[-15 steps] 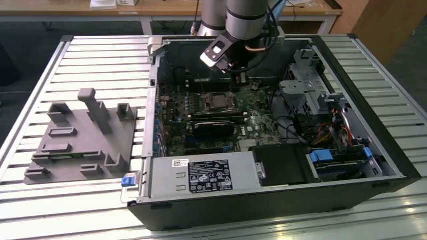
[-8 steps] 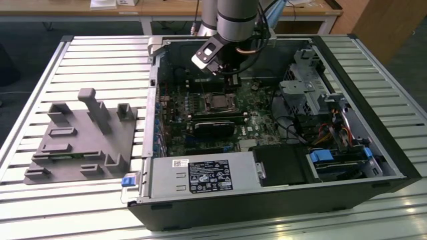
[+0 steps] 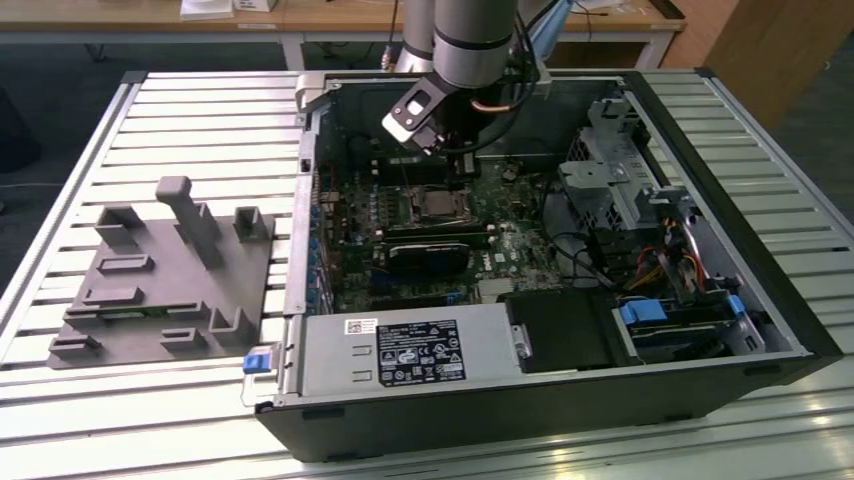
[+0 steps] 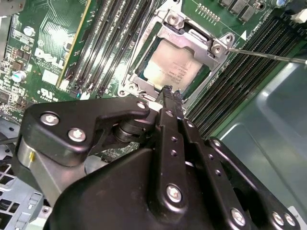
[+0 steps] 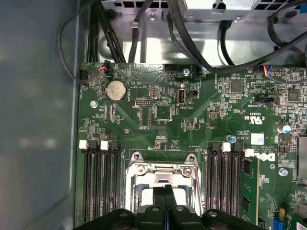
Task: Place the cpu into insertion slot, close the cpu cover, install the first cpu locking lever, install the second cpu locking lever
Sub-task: 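Close the cpu cover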
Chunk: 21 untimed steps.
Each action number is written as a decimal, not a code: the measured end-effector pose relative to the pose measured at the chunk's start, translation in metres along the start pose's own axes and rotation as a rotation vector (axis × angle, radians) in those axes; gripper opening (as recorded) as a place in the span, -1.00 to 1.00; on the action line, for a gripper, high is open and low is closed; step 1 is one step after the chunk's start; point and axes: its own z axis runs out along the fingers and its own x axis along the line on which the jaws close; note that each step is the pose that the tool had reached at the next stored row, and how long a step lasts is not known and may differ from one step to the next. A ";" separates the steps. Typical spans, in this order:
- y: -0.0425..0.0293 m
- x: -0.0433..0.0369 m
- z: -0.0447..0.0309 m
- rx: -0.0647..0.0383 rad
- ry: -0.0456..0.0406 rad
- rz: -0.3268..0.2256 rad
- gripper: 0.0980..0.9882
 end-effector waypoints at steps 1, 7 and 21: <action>-0.0001 0.0000 0.0002 0.000 0.0000 0.000 -0.98; -0.0012 0.0000 0.0011 0.000 0.0000 0.000 -0.98; -0.0167 0.0000 0.0042 0.000 0.0000 0.000 -0.98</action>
